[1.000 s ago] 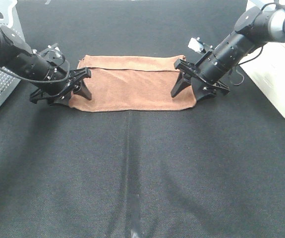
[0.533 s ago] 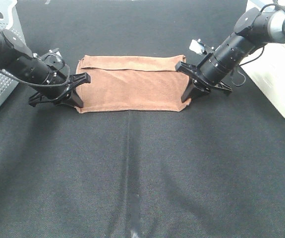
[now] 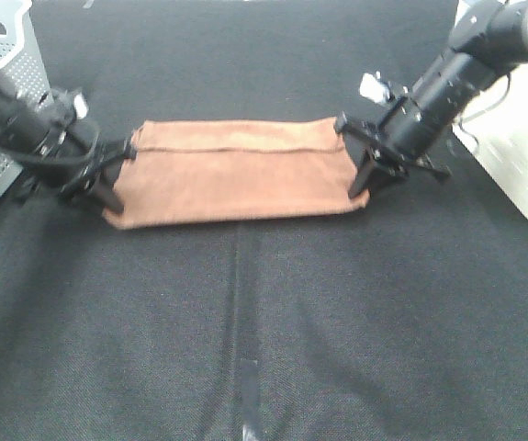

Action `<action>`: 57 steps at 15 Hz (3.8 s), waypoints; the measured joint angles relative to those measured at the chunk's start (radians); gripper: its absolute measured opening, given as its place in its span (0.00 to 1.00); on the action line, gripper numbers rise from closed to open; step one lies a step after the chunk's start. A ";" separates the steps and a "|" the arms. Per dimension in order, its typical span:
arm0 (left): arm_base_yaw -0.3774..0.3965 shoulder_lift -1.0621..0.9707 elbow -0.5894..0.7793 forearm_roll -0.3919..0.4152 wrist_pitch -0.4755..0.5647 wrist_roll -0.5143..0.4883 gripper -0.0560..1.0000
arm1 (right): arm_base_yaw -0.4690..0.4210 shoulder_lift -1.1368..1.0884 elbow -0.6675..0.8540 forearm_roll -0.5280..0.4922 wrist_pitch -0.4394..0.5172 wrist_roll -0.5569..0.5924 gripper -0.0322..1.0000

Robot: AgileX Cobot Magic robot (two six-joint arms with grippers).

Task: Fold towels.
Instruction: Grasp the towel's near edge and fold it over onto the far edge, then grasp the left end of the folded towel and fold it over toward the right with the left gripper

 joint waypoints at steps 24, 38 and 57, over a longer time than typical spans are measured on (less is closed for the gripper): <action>0.013 0.245 -0.457 0.024 -0.148 -0.089 0.13 | 0.000 0.279 -0.568 -0.024 -0.054 -0.020 0.03; 0.016 0.276 -0.482 0.075 -0.149 -0.136 0.78 | 0.000 0.279 -0.648 -0.039 0.112 0.002 0.85; 0.000 0.294 -0.750 0.429 0.216 -0.334 0.13 | 0.000 0.198 -0.649 -0.073 0.135 0.029 0.85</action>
